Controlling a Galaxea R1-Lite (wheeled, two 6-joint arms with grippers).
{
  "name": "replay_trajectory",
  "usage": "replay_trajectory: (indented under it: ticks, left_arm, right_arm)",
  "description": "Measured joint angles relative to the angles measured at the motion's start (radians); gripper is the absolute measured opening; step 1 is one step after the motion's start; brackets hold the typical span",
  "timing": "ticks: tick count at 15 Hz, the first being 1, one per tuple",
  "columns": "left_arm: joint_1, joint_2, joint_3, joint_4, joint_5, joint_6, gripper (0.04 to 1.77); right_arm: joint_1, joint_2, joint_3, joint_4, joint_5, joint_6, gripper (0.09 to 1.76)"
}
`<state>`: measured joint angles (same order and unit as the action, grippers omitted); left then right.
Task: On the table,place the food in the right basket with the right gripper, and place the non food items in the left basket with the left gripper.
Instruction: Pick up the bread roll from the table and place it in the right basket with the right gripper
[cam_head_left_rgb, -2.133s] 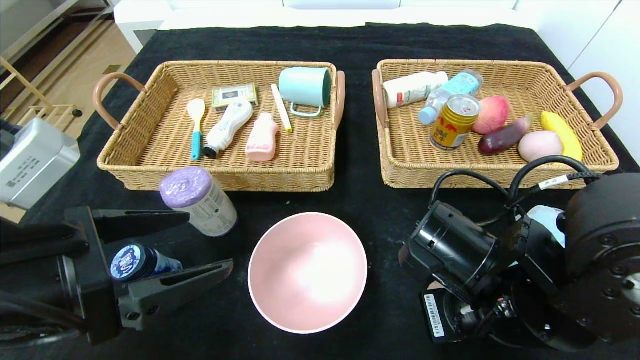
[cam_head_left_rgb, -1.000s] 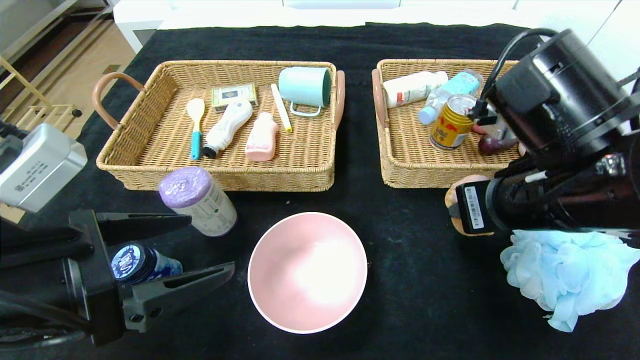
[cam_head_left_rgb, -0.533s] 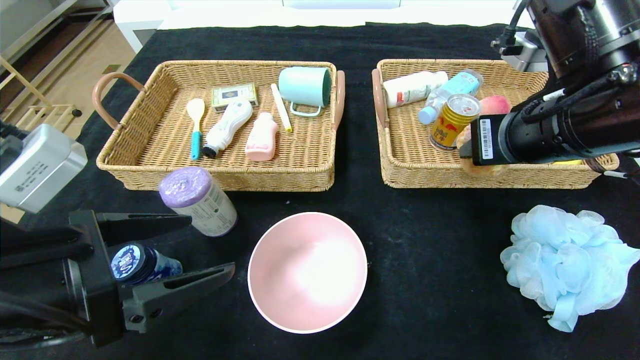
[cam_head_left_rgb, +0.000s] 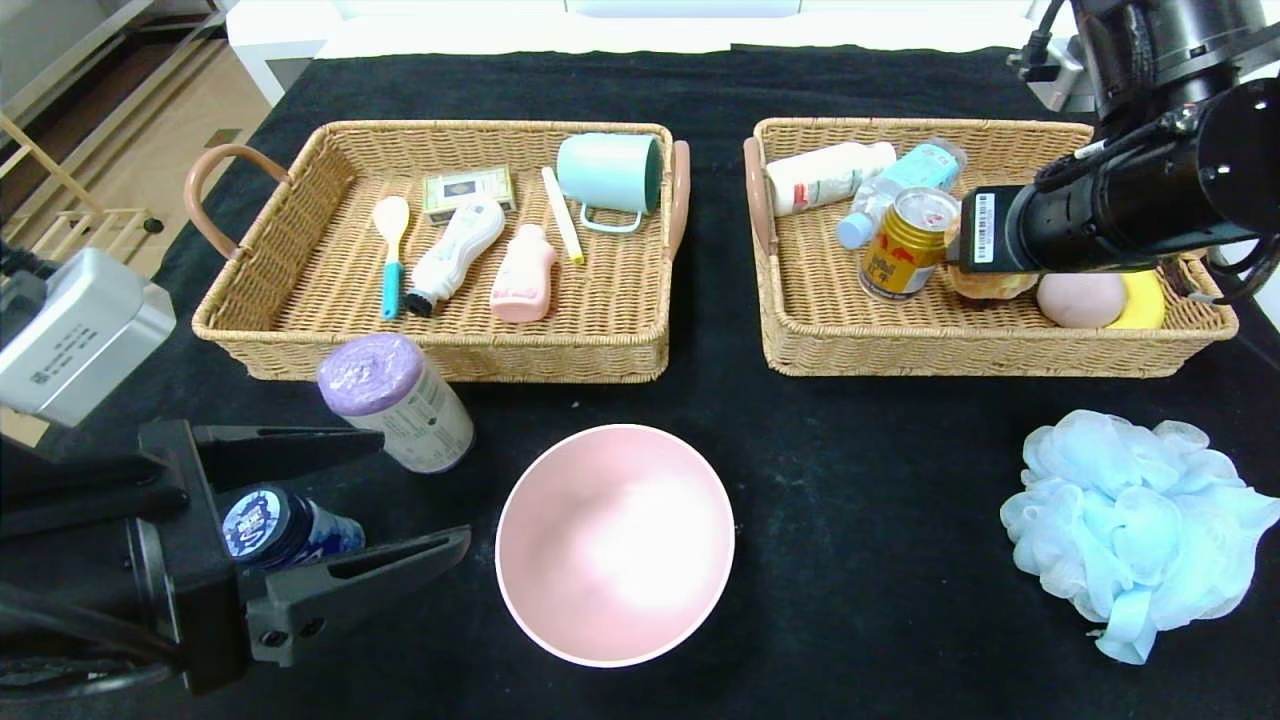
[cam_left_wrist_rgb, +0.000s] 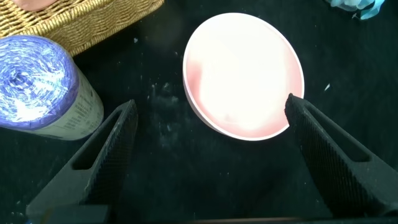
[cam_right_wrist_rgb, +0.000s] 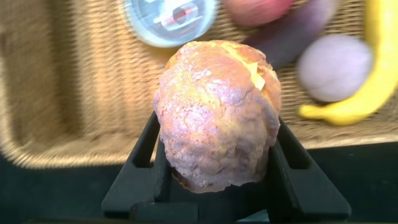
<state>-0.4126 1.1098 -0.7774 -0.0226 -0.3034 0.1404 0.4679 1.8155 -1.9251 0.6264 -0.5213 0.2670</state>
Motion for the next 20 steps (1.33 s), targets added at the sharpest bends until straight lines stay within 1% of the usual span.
replay_trajectory:
  ticks: [4,6,10,14,19,20]
  left_arm:
    - [0.0,0.006,0.0,-0.001,0.0,0.0,1.72]
    - [0.0,0.008,0.002,-0.001,0.0,0.0,1.72]
    - [0.0,0.008,0.003,-0.001,0.0,0.0,1.72]
    - [0.0,0.008,0.003,-0.001,0.0,0.001,1.72]
    - [0.0,0.011,0.003,-0.001,0.0,0.008,1.72]
    - [0.0,0.012,0.003,-0.001,0.0,0.009,1.72]
  right_arm:
    - [-0.067,0.008,-0.023,-0.017,0.0,-0.002,0.86]
    - [-0.091,0.014,-0.026,-0.05,0.001,-0.009,0.86]
    - [-0.135,0.028,-0.026,-0.074,0.001,-0.024,0.86]
    - [-0.188,0.05,-0.027,-0.146,0.003,-0.051,0.86]
    - [-0.236,0.073,-0.026,-0.155,0.004,-0.048,0.86]
    - [-0.24,0.074,-0.025,-0.155,0.004,-0.049,0.92]
